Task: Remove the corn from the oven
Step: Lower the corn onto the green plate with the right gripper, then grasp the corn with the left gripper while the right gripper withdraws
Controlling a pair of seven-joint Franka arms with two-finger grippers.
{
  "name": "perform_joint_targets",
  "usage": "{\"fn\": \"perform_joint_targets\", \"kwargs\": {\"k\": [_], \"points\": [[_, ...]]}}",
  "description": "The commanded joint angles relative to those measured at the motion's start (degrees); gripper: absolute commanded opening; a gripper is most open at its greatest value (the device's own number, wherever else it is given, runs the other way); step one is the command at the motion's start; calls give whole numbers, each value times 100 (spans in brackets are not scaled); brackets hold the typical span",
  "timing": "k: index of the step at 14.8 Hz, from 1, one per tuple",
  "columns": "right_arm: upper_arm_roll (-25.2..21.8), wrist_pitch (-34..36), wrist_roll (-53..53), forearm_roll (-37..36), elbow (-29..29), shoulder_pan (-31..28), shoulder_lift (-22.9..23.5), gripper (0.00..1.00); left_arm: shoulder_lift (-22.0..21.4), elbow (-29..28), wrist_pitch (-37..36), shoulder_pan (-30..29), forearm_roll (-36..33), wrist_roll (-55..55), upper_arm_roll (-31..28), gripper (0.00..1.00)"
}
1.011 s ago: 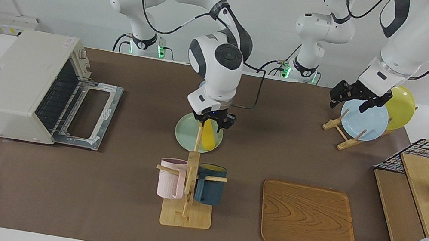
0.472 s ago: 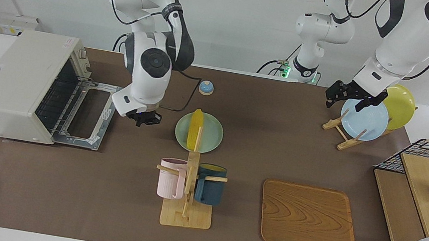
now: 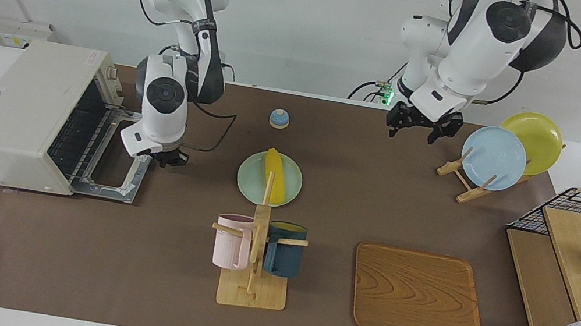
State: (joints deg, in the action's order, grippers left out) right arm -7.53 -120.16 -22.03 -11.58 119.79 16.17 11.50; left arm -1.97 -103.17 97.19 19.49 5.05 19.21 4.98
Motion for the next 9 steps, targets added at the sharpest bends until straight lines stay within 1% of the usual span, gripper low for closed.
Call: {"fn": "perform_joint_targets", "kwargs": {"k": [1,5,7,9], "points": [[76,-393,217,-108,500,-325,-280,0,12,-492,773,589,162,573,-76,100],[76,-1008,419,-108,948,-624,-332,0,539,-511,1556,1161,373,1065,-85,100],[76,-1009,410,-108,984,-624,-341,0,776,-476,1803,1424,373,1303,-85,100],[67,-747,532,-125,836,-598,-350,0,926,-476,2031,1584,373,1392,-85,100]]}}
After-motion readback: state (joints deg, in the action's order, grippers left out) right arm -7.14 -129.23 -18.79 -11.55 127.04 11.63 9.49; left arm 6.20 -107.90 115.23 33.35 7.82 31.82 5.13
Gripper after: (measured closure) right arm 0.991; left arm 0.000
